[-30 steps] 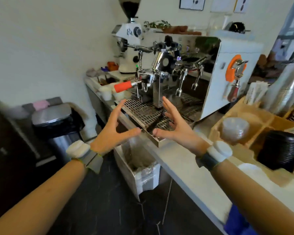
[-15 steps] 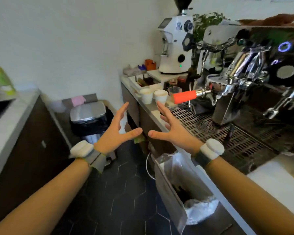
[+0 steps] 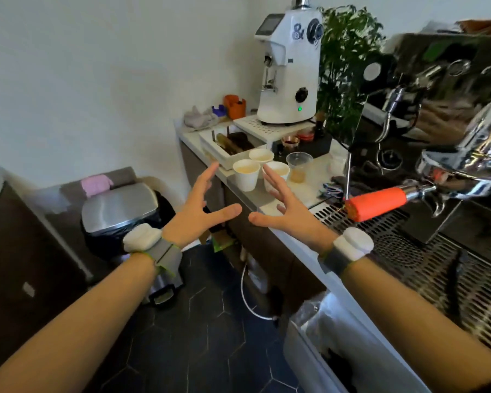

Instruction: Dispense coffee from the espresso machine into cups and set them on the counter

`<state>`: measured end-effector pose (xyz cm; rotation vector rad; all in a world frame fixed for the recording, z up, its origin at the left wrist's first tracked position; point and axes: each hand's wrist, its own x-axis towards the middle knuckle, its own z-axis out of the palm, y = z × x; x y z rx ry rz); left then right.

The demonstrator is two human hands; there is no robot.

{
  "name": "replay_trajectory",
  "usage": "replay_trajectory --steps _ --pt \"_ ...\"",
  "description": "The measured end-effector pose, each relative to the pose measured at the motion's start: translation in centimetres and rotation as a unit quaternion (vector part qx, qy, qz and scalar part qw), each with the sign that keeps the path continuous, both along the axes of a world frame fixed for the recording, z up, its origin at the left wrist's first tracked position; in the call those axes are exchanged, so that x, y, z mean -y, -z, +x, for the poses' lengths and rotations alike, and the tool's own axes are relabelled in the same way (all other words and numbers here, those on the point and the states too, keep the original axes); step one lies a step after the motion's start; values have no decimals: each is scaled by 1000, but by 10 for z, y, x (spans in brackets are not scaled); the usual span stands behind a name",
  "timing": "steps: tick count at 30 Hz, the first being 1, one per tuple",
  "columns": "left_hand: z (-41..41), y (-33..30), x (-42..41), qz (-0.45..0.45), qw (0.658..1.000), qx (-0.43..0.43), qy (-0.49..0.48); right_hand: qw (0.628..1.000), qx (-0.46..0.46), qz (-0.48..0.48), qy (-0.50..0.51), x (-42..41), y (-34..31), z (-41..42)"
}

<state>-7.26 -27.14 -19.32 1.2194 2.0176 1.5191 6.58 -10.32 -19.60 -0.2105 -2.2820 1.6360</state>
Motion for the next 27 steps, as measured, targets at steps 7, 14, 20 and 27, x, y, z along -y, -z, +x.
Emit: replay_trajectory --steps 7,14,20,27 --pt "-102 11 -41 -15 996 8 84 996 -3 -7 86 -18 15 -77" --pt "-203 19 -77 -47 981 14 188 976 15 -28 216 -31 41 -156" --pt "-251 41 -109 -69 970 48 228 949 61 -60 302 -39 71 -180" --pt "-271 77 -153 -99 957 91 256 941 111 -77 309 -56 105 -203"
